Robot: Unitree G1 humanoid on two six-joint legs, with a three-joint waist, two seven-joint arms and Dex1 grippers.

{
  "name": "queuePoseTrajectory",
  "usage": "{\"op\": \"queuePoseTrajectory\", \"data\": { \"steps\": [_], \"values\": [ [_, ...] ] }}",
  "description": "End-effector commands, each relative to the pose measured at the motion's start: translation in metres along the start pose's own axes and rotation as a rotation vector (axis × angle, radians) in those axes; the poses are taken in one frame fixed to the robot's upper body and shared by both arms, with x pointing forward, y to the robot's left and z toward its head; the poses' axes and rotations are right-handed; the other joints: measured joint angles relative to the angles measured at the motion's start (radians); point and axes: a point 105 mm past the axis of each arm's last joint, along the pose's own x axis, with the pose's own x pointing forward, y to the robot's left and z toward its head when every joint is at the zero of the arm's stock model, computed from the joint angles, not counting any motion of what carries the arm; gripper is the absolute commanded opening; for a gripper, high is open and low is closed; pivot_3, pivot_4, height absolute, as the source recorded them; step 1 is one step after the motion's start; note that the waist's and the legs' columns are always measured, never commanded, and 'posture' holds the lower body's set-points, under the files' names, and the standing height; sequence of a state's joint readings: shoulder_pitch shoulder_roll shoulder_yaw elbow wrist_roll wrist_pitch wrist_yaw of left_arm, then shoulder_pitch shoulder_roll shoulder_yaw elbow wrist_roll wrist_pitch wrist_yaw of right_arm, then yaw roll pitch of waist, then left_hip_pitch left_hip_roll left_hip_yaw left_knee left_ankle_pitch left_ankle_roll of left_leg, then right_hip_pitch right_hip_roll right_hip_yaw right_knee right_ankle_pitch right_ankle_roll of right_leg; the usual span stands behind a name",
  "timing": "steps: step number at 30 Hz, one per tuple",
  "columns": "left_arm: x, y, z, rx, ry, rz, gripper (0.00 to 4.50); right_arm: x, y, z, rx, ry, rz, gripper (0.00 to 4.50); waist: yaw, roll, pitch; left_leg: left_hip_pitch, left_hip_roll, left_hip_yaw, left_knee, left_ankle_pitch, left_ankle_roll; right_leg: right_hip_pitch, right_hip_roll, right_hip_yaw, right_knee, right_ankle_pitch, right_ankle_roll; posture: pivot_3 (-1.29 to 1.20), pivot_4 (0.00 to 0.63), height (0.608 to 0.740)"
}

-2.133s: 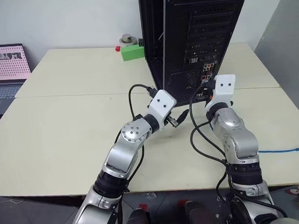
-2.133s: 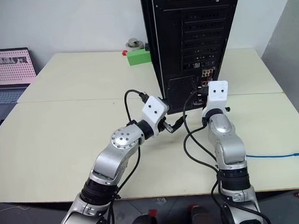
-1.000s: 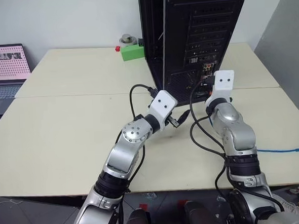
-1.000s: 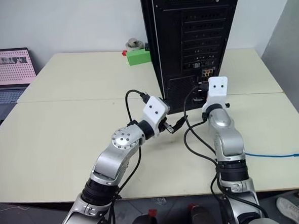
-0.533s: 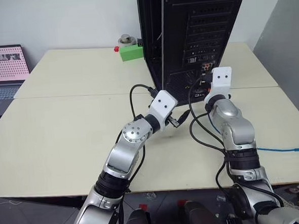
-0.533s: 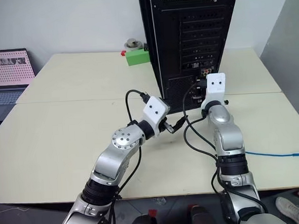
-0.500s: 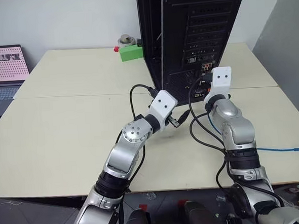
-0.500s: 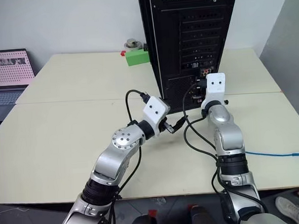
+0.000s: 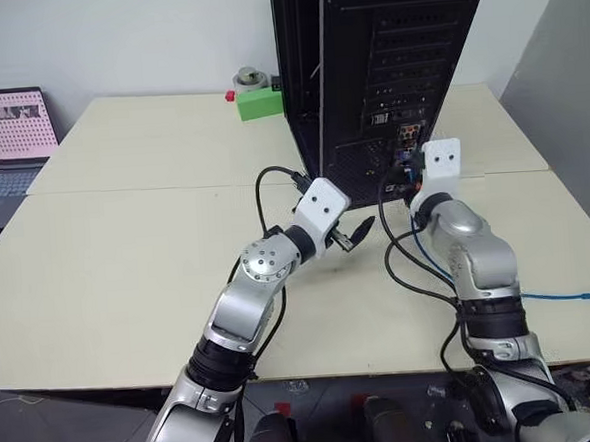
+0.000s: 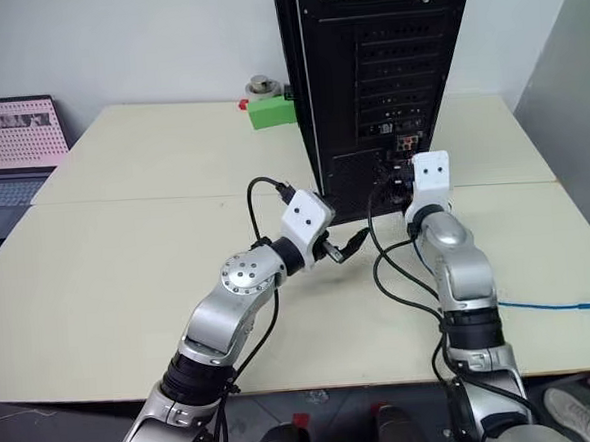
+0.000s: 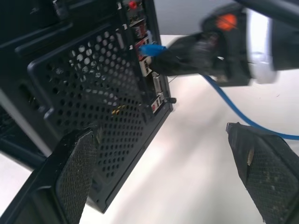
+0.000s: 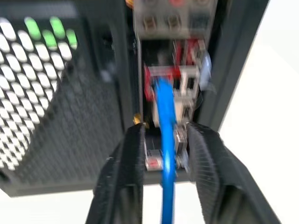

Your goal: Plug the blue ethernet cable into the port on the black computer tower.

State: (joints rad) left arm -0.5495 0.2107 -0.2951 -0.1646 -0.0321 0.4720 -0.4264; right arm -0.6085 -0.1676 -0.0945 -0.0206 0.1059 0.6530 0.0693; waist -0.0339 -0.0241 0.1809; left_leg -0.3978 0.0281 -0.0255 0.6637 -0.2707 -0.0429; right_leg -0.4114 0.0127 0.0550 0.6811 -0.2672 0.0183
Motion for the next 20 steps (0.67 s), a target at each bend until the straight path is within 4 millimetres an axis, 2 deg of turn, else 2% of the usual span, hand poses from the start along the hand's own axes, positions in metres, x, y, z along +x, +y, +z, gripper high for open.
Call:
{"op": "queuePoseTrajectory", "data": {
  "steps": [1, 6, 10, 15, 20],
  "values": [
    [-0.006, 0.012, 0.01, 0.013, -0.041, 0.029, 4.5, -0.022, -0.002, 0.024, -0.042, -0.083, 0.063, 2.5, 0.002, 0.0, 0.0, 0.0, 0.0, 0.0, 0.0, 0.0, 0.0, 0.0, 0.0, 0.001, 0.0, 0.0, 0.0, 0.0, 0.15, 0.74],
    [-0.022, 0.031, 0.004, -0.005, 0.003, 0.053, 4.5, -0.048, -0.001, 0.037, -0.086, -0.12, 0.198, 3.58, 0.002, 0.0, 0.0, 0.0, -0.001, 0.0, 0.0, 0.0, 0.0, 0.0, 0.0, 0.005, 0.0, 0.0, 0.0, 0.0, 0.15, 0.74],
    [-0.042, 0.055, -0.003, 0.017, 0.065, 0.092, 4.5, -0.069, -0.004, 0.046, -0.111, -0.158, 0.336, 4.49, 0.001, 0.0, 0.0, 0.0, -0.001, 0.0, 0.0, 0.0, 0.0, 0.0, 0.002, 0.004, 0.0, 0.0, 0.0, 0.0, 0.15, 0.74],
    [-0.071, 0.087, -0.006, 0.038, 0.115, 0.131, 4.5, -0.094, -0.026, 0.052, -0.169, -0.171, 0.419, 4.49, 0.002, 0.0, 0.0, 0.0, -0.001, 0.0, 0.0, 0.0, 0.0, 0.0, 0.002, 0.004, -0.001, 0.0, 0.001, 0.0, 0.15, 0.74],
    [-0.087, 0.1, -0.006, 0.066, 0.13, 0.127, 4.5, -0.106, -0.039, 0.057, -0.189, -0.165, 0.466, 4.49, 0.002, 0.0, 0.0, 0.001, -0.001, 0.001, 0.0, 0.0, 0.0, 0.0, 0.002, 0.004, -0.001, -0.001, 0.001, 0.0, 0.15, 0.74]
  ]
}}
